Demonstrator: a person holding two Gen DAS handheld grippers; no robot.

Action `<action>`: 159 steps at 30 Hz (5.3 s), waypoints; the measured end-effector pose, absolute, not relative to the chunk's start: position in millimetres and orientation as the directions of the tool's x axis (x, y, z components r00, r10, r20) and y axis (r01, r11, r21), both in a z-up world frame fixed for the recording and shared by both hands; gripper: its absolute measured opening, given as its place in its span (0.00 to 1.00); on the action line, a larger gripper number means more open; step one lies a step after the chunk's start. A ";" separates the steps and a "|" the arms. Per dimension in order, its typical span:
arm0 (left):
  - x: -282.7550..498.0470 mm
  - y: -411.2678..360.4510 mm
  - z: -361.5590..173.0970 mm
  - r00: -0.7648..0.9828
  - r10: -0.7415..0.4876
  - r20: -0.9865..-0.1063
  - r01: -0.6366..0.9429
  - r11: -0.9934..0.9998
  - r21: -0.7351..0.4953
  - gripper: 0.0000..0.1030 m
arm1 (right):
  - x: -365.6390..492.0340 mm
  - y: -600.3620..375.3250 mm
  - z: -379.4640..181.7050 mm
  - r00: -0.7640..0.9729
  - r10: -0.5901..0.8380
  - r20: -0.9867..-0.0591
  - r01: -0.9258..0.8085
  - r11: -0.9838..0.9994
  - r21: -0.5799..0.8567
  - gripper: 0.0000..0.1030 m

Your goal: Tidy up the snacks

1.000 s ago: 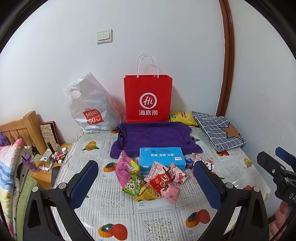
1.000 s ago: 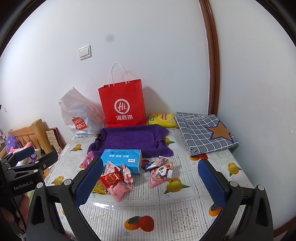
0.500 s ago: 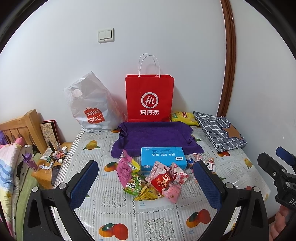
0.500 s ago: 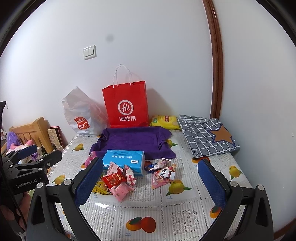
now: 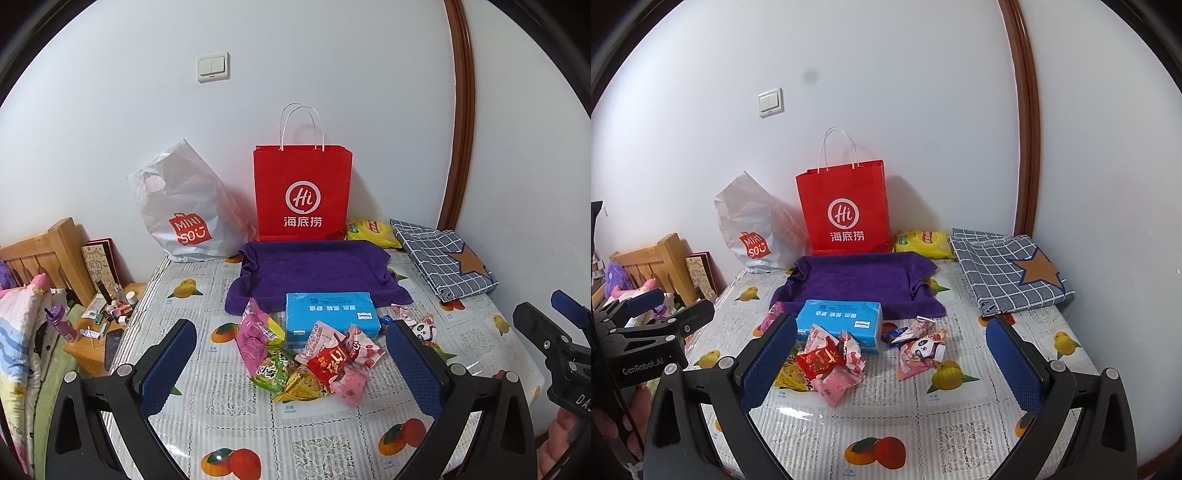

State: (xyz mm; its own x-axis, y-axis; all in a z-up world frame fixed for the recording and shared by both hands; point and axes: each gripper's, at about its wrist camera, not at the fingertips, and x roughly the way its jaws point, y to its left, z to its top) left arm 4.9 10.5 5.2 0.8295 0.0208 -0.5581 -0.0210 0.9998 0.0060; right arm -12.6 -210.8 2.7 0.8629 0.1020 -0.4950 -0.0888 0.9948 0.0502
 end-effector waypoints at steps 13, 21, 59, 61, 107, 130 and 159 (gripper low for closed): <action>41.2 26.3 -25.5 0.796 0.032 -0.604 -0.044 0.999 -0.005 1.00 | 28.7 -210.5 -27.4 0.829 0.086 -0.553 -0.088 0.996 0.023 0.99; 69.9 42.8 -56.0 0.756 0.026 -0.654 -0.053 0.998 -0.022 0.97 | 61.0 -231.7 -61.0 0.786 0.024 -0.618 -0.034 0.999 -0.005 0.95; 162.1 83.1 -148.7 0.592 -0.009 -0.806 -0.070 0.996 -0.062 0.98 | 170.9 -245.9 -206.2 0.590 0.106 -0.800 -0.082 0.994 0.072 0.64; 166.7 82.7 -146.5 0.602 -0.040 -0.798 -0.060 0.994 -0.095 0.98 | 167.5 -248.5 -201.3 0.599 0.103 -0.794 -0.073 0.995 0.074 0.64; 162.5 111.4 -141.9 0.565 -0.183 -0.804 0.041 0.980 -0.195 0.39 | 110.9 -212.0 -155.5 0.629 0.034 -0.777 -0.035 0.999 0.016 0.61; 113.0 65.1 -82.1 0.628 -0.224 -0.746 0.072 0.970 -0.230 0.39 | 89.1 -226.7 -105.5 0.677 0.118 -0.727 -0.126 0.991 0.043 0.51; 275.9 60.6 -60.2 0.669 -0.159 -0.726 0.086 0.987 -0.136 0.39 | 287.4 -187.0 -76.2 0.729 0.162 -0.665 -0.159 0.985 0.065 0.51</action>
State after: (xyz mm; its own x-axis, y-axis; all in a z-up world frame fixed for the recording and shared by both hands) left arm 275.9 60.6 -60.2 0.6691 -0.1587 -0.7260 0.0863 0.9869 -0.1363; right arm 287.4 -187.0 -76.2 0.7290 0.1617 -0.6651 -0.1588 0.9851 0.0655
